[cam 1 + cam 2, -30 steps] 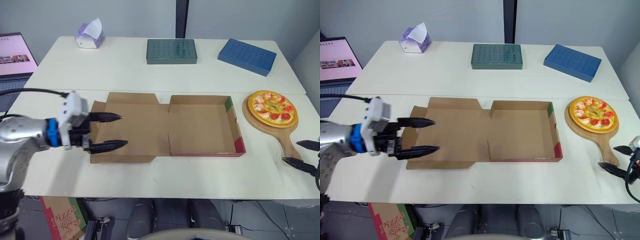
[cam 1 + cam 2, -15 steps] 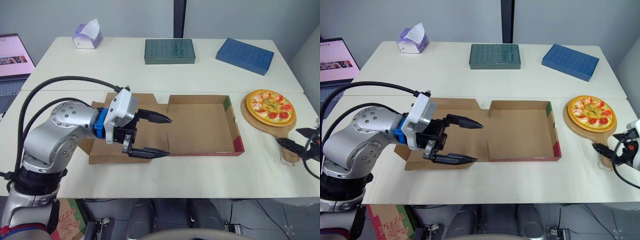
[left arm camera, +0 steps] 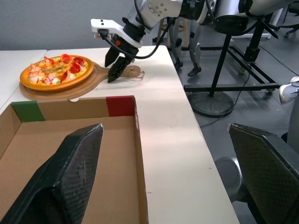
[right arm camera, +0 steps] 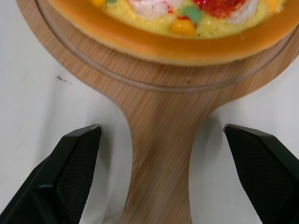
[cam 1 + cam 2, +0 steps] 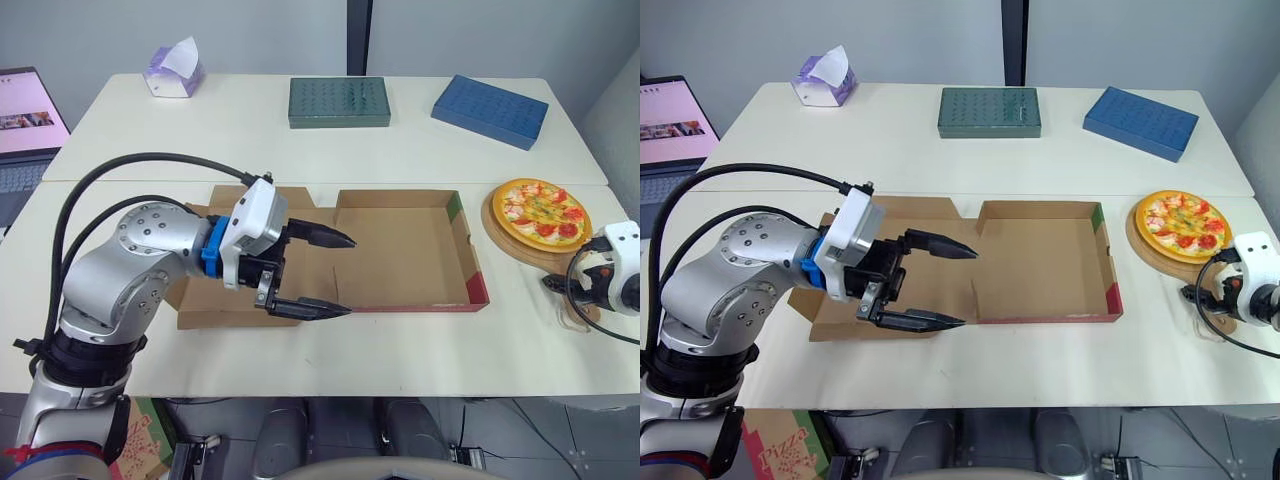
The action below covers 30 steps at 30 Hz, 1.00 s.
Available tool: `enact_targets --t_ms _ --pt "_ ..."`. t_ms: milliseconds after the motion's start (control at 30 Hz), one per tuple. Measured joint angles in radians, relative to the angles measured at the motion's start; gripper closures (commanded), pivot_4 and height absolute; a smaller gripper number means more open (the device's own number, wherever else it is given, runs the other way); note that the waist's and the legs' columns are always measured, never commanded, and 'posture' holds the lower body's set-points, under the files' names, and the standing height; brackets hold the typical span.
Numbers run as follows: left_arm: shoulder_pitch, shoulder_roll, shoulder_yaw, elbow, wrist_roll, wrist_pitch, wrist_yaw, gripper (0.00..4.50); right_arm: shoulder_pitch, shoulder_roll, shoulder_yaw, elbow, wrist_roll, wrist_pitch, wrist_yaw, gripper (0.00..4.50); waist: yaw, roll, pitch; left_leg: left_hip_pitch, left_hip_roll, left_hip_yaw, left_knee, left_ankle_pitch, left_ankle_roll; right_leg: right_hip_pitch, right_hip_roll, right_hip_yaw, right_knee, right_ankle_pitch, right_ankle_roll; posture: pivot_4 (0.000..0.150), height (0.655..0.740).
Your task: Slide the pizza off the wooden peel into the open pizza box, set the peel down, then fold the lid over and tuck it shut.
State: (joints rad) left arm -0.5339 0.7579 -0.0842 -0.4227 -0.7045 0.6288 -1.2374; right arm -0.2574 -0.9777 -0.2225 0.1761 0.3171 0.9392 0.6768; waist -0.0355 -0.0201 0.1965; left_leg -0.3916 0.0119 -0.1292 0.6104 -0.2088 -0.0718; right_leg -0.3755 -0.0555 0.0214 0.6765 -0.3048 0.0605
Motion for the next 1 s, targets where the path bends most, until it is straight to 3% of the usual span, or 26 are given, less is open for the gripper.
enact_targets --t_ms 67,367,767,1000 --pt "0.000 0.000 0.000 0.000 0.000 0.000 0.003 0.05 -0.024 0.000 0.016 0.035 -0.008 -0.016 0.017 0.00 0.000 0.000 0.000 0.001 0.000 0.000 0.000 0.000 0.000 0.001 0.000 0.000 0.000 0.000 0.000 0.150 0.7400" --pt "0.003 0.001 0.001 0.002 -0.002 0.017 0.005 0.00 -0.035 0.012 0.041 0.065 -0.022 -0.065 0.045 2.82 0.000 -0.005 -0.003 0.002 0.000 0.000 0.001 0.000 0.000 0.002 0.000 0.000 0.000 0.000 0.001 0.150 0.7400" --pt "0.012 0.003 0.018 0.029 -0.001 0.018 0.030 0.00 0.019 0.082 -0.036 0.044 -0.021 -0.175 0.001 2.91 -0.009 -0.005 -0.003 0.003 0.000 0.004 0.001 0.000 0.000 0.001 0.000 0.005 0.000 0.002 0.003 0.150 0.7400" --pt "0.014 0.039 0.089 0.047 -0.002 0.024 0.049 0.00 0.006 0.038 -0.072 0.043 -0.021 -0.204 0.005 2.91 -0.005 0.004 0.003 -0.002 0.000 0.017 0.000 0.000 0.000 -0.010 0.000 0.019 0.001 0.005 0.007 0.150 0.7400"
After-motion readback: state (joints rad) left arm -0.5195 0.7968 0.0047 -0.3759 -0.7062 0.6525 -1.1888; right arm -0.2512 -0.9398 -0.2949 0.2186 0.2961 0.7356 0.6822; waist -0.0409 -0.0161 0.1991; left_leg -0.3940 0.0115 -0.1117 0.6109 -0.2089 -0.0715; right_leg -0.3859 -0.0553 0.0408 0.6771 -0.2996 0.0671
